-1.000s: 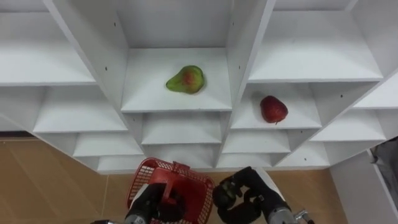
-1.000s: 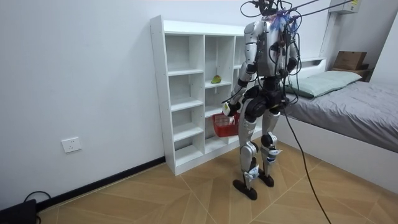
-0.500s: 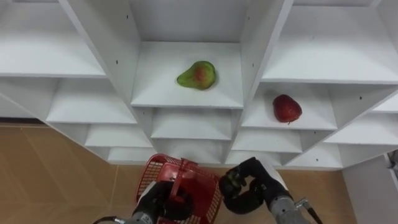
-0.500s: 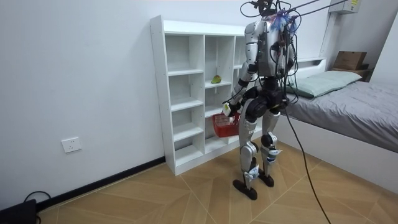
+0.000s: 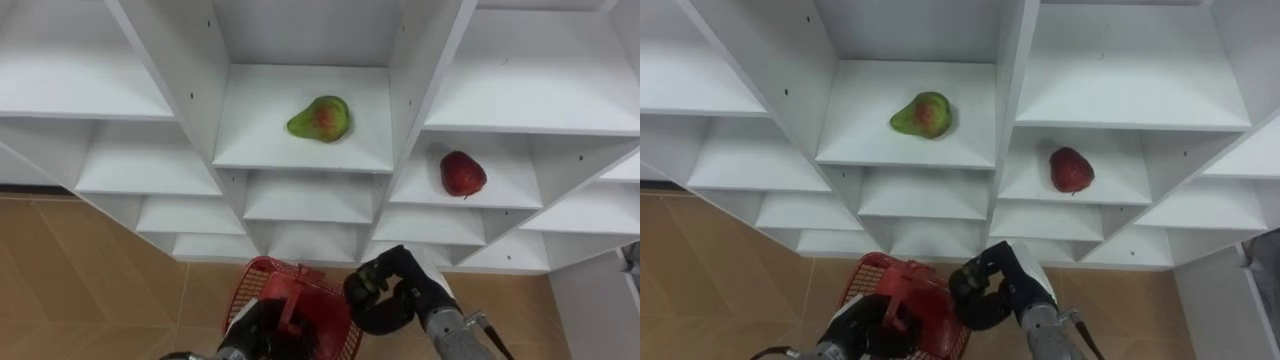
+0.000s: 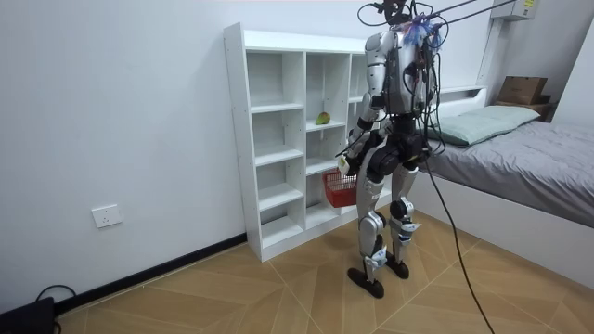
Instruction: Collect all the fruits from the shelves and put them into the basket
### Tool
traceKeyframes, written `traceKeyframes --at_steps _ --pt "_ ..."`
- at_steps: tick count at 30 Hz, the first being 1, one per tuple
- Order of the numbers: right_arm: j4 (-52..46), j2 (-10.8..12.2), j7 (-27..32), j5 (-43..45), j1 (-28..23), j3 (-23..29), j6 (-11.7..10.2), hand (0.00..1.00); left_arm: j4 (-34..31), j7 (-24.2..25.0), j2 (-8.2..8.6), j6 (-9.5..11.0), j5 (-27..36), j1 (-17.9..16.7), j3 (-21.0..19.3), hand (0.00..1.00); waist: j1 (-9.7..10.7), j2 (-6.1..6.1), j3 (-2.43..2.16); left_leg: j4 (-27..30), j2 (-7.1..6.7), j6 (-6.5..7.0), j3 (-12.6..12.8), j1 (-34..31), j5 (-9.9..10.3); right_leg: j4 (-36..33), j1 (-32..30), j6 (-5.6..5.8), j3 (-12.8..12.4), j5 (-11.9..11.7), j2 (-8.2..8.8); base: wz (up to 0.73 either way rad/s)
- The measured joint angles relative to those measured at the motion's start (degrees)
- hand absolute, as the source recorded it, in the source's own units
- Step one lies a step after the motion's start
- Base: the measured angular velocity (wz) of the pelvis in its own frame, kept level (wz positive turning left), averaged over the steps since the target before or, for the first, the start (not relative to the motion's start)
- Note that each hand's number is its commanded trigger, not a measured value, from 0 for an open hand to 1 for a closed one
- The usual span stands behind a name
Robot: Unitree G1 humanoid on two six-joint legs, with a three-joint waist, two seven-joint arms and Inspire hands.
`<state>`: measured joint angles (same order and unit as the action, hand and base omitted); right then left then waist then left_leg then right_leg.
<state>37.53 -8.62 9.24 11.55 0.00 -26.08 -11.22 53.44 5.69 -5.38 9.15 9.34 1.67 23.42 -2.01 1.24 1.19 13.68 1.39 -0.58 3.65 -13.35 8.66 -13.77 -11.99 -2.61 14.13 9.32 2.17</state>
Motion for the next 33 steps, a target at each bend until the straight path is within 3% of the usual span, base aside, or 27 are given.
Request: traceKeyframes --at_steps 10,17,18,19,20,33 --pt "0.0 0.0 -0.7 0.3 0.0 -1.7 0.1 1.0 0.1 0.1 0.32 0.0 0.0 0.4 0.5 1.0 0.0 -0.1 0.07 -0.1 -0.04 0.0 0.0 -0.2 0.0 0.0 -0.1 0.02 0.0 0.1 0.05 0.0" --pt "0.2 -0.1 -1.9 0.3 0.0 -3.5 0.2 1.0 2.3 -0.1 0.78 0.0 0.0 2.6 2.3 1.0 0.1 -0.09 0.08 0.1 -0.06 0.02 0.0 -0.2 0.0 -0.2 -0.2 0.03 0.0 0.1 0.13 0.0" --pt "0.3 -0.1 -2.6 0.2 0.0 -4.0 0.3 0.9 2.3 -0.3 0.81 0.0 0.0 2.8 2.4 1.0 0.1 -0.09 0.08 0.1 -0.06 0.03 0.0 -0.2 0.0 -0.3 -0.2 0.04 0.0 0.1 0.15 0.0" --pt "0.4 -0.2 -2.8 0.2 0.0 -4.2 0.4 0.24 2.3 -0.3 0.91 0.0 0.0 2.9 2.5 1.0 0.1 -0.09 0.08 0.1 -0.07 0.04 0.0 -0.2 0.0 -0.3 -0.2 0.04 0.0 0.1 0.16 0.0" --pt "0.4 -0.2 -3.2 0.2 -0.1 -4.7 0.6 0.0 2.3 -0.5 0.97 0.0 0.1 3.1 2.6 1.0 0.1 -0.09 0.08 0.1 -0.08 0.05 0.0 -0.2 0.0 -0.3 -0.2 0.04 0.0 0.1 0.16 0.0" --pt "0.3 -0.7 -5.1 0.0 0.0 -5.3 0.8 0.0 2.4 -0.6 0.23 -0.1 0.1 3.6 2.7 1.0 0.1 -0.12 0.05 0.1 -0.08 0.07 0.1 -0.2 0.0 -0.3 -0.2 0.04 0.0 0.1 0.17 0.0"
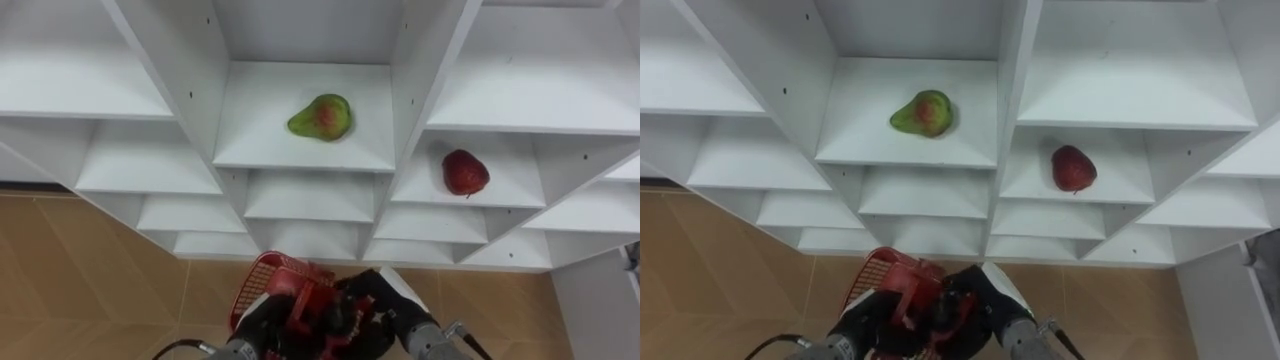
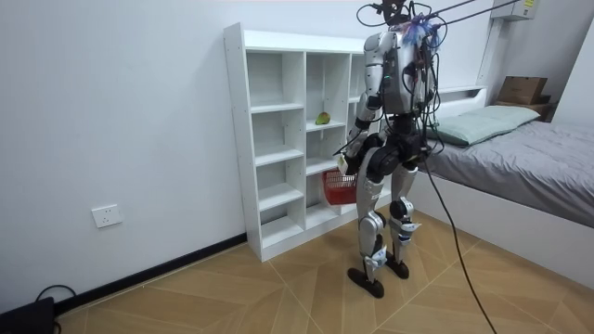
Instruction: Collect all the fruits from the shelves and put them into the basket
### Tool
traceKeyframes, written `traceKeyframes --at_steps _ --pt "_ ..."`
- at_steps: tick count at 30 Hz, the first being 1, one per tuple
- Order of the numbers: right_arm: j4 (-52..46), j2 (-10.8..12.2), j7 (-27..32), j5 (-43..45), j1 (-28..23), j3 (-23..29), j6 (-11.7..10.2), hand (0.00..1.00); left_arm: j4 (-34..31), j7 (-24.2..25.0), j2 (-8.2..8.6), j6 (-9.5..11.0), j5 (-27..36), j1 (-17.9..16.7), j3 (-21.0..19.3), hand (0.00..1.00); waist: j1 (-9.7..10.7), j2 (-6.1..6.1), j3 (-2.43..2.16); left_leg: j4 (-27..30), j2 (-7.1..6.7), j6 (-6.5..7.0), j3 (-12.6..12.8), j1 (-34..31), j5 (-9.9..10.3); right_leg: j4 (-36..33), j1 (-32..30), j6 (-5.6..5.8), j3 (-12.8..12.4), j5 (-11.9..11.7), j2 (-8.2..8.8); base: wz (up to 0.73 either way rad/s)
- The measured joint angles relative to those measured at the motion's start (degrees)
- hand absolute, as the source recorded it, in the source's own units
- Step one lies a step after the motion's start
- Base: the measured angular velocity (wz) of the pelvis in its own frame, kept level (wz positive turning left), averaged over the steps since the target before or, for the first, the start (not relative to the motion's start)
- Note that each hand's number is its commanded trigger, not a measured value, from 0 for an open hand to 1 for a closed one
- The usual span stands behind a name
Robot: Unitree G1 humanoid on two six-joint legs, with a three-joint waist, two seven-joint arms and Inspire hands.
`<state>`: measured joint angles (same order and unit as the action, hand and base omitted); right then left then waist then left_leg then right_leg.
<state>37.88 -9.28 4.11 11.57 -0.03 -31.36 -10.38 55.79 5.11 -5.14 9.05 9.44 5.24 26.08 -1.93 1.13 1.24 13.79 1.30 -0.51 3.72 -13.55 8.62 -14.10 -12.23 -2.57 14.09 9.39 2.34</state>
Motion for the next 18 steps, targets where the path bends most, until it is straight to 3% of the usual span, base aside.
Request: traceKeyframes --at_steps 11,18 --pt "0.0 -0.5 -0.5 0.5 -0.1 0.0 0.0 0.0 -0.1 0.1 -0.51 0.0 0.0 0.2 -0.7 1.0 -0.1 -0.07 -0.05 0.2 -0.01 0.08 0.3 -0.2 -0.1 -0.8 -0.6 -0.01 -0.4 0.0 0.1 -0.01" --pt "0.0 -0.2 -1.8 0.4 -0.1 -0.2 0.5 0.0 0.0 0.4 0.31 -0.2 0.0 0.8 -0.6 1.0 -0.1 -0.06 -0.08 1.0 -0.02 0.11 0.4 -0.3 -0.1 -1.4 -0.8 -0.01 -0.6 0.0 0.17 0.0"
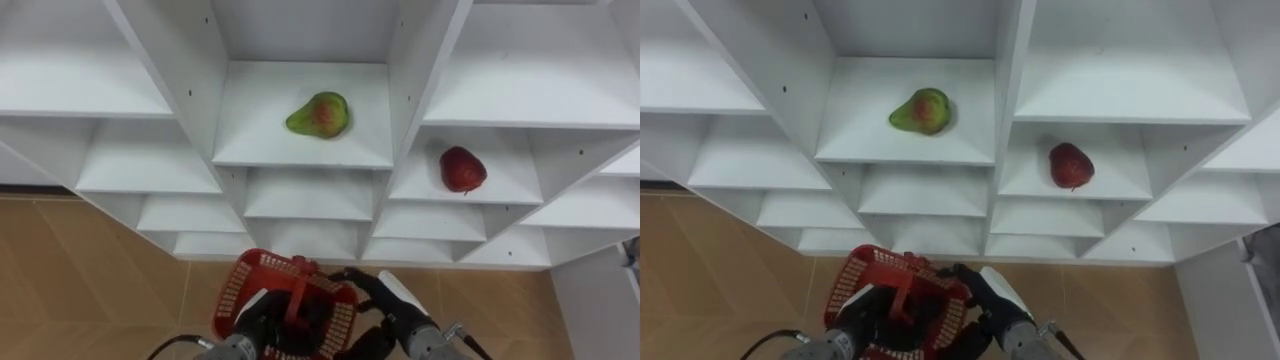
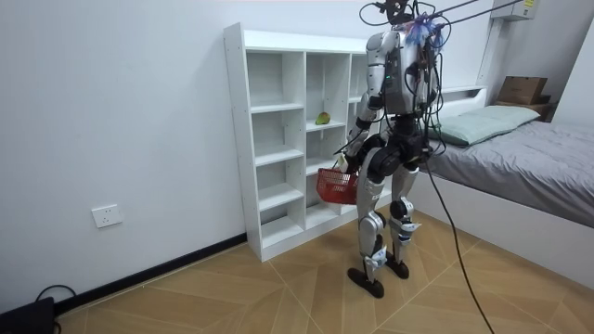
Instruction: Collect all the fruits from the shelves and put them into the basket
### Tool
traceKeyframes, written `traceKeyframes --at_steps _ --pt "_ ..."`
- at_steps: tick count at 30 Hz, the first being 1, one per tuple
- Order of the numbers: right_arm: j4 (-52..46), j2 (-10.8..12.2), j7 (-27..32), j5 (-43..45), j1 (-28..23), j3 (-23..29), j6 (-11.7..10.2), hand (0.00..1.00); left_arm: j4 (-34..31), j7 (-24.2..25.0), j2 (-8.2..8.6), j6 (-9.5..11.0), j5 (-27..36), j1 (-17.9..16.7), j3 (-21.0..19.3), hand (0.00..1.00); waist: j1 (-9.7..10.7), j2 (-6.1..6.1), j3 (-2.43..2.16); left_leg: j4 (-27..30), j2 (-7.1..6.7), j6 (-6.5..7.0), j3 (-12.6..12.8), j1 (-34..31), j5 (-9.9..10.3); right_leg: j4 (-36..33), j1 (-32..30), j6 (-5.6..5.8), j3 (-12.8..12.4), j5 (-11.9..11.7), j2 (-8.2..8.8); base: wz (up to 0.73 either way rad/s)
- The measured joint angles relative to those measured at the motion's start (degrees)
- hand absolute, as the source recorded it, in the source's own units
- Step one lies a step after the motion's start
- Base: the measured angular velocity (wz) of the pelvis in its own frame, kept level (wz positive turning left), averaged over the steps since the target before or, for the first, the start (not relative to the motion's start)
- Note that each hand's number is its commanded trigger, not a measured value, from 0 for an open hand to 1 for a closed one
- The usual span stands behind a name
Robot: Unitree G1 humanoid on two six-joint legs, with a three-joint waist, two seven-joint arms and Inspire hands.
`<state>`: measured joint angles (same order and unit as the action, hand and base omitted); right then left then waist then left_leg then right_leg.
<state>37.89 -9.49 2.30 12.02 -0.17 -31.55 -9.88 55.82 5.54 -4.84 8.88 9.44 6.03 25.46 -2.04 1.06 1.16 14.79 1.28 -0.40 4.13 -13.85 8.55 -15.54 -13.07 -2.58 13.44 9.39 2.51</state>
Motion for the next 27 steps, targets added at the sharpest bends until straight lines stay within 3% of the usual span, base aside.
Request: traceKeyframes --at_steps 10,27 --pt "0.0 0.0 -0.5 -0.1 0.0 -0.2 1.2 0.0 0.0 0.0 -0.07 -0.1 0.1 0.0 0.1 1.0 0.1 0.16 -0.11 0.5 0.0 0.07 0.1 0.0 0.0 -0.3 0.1 -0.01 -0.1 0.0 0.07 0.0" --pt "-1.3 -1.4 -3.0 0.8 -0.4 -0.9 1.2 0.0 2.7 -2.9 -0.42 0.0 0.0 0.1 -0.2 1.0 0.0 0.23 -0.06 0.5 0.03 0.08 0.3 1.2 0.0 -0.3 1.1 0.0 -0.4 0.0 -0.02 0.0"
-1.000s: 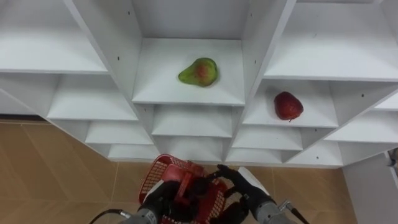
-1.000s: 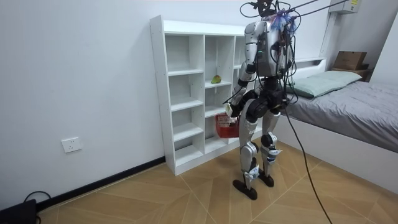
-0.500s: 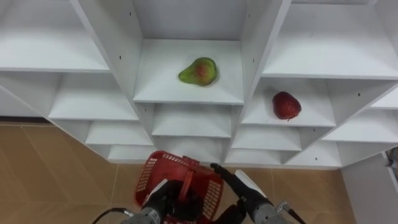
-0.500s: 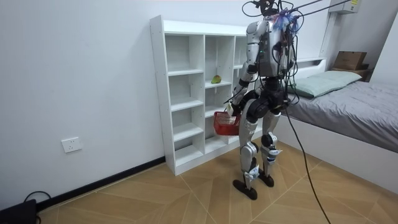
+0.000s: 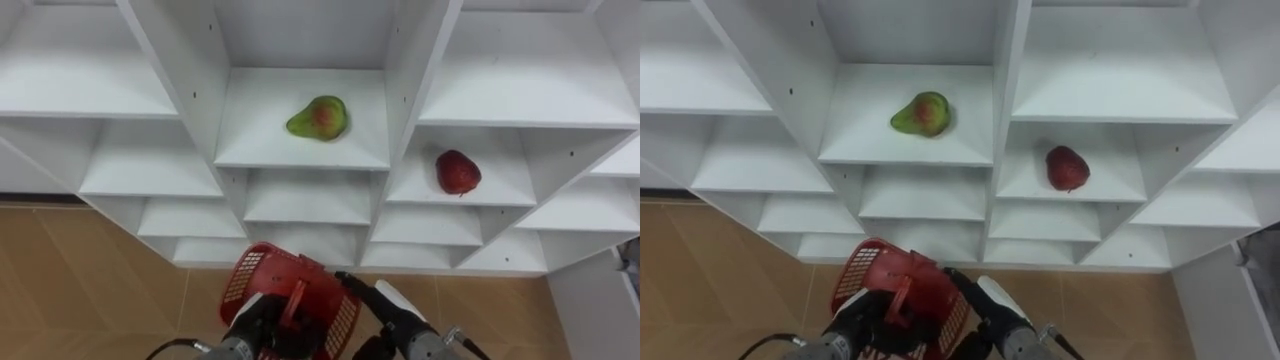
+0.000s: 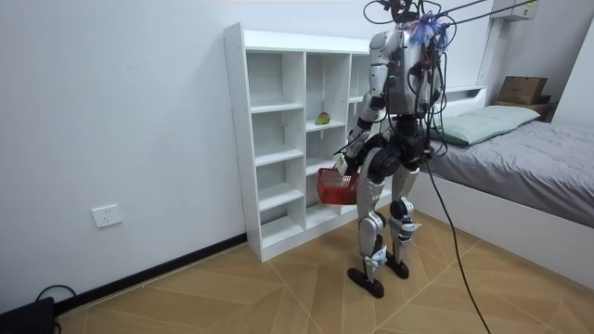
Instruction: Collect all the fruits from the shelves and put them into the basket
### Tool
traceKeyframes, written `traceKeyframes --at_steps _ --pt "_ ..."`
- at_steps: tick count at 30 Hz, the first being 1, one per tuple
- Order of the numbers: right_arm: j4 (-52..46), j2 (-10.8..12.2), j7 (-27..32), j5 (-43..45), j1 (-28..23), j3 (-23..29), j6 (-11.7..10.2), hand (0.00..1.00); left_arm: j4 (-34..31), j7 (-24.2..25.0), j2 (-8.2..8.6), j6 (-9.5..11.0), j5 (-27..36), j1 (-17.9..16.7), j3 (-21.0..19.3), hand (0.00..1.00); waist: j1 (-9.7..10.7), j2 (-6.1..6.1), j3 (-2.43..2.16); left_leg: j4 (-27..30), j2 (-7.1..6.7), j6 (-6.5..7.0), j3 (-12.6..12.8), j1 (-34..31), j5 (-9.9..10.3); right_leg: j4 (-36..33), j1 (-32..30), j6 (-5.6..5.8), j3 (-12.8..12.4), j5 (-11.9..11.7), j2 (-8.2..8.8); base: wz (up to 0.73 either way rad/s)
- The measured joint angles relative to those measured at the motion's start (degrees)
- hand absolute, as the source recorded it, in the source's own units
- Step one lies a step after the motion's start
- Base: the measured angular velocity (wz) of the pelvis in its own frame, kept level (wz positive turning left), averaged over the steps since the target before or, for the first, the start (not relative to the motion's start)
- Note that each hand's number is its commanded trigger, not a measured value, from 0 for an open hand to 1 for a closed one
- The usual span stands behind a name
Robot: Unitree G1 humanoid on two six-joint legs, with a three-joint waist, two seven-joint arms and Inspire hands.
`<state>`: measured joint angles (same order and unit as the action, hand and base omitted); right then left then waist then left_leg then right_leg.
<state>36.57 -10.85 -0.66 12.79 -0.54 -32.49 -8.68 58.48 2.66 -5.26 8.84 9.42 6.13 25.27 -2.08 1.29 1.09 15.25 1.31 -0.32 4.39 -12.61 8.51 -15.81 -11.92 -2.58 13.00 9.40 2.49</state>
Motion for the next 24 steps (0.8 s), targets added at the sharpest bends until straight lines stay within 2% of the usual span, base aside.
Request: traceKeyframes --at_steps 4,7,8,13,17,20,24 --pt "-2.3 -0.6 0.0 0.1 0.0 0.0 0.0 0.0 0.0 -1.4 -0.12 0.0 0.0 -0.2 -0.7 1.0 -0.1 0.32 0.09 -0.2 -0.02 0.0 0.0 1.1 0.0 -0.1 1.1 0.05 0.0 0.1 -0.02 0.0" --pt "-3.2 -0.6 0.0 0.1 -0.1 0.0 0.0 0.0 0.0 -2.5 -0.42 0.4 0.0 -0.2 -0.9 1.0 -0.2 1.05 0.03 -0.6 -0.15 0.0 -0.1 2.5 0.0 0.1 2.3 0.16 -0.2 0.5 0.03 0.01" --pt "-4.0 -0.7 0.0 0.4 -0.1 0.0 0.0 0.0 0.2 -2.6 -0.84 0.5 0.0 -0.3 -0.9 1.0 -0.2 1.3 0.15 -0.8 -0.16 -0.01 -0.2 3.3 0.0 0.3 3.0 0.18 -0.2 0.5 -0.01 0.04" --pt "-10.3 -2.5 0.3 0.7 -0.6 -0.1 0.0 0.0 0.8 -3.4 -2.4 0.5 0.0 -1.1 -0.9 1.0 -0.3 1.56 -0.03 -1.7 -0.14 -0.02 -0.7 4.9 0.0 1.7 5.1 0.26 0.2 0.3 -0.28 0.05" --pt "-15.4 -3.5 0.5 0.5 -0.6 -0.1 0.0 0.0 0.9 -3.2 -3.08 0.5 0.1 -1.9 -2.5 1.0 -2.1 2.13 -0.5 -2.1 -0.01 -0.05 -0.7 5.6 0.0 2.3 6.1 0.2 0.3 -0.1 -0.5 0.0" --pt "-17.1 -3.4 0.4 -0.4 -0.6 -0.5 0.0 0.0 1.4 -3.2 -3.1 0.3 0.5 -2.5 -2.8 1.0 -3.2 2.32 -0.54 -2.7 -0.09 -0.05 -0.8 7.3 0.0 3.3 8.0 0.29 0.5 -0.1 -0.5 0.02" --pt "-19.4 -2.8 -1.2 -0.4 -0.5 -0.5 0.1 0.0 1.7 -3.4 -2.96 0.3 0.4 -2.8 -6.1 1.0 -4.2 2.91 -0.36 -3.1 -0.14 -0.08 -1.4 8.0 0.1 3.8 9.1 0.36 1.2 -0.1 -0.49 0.08"
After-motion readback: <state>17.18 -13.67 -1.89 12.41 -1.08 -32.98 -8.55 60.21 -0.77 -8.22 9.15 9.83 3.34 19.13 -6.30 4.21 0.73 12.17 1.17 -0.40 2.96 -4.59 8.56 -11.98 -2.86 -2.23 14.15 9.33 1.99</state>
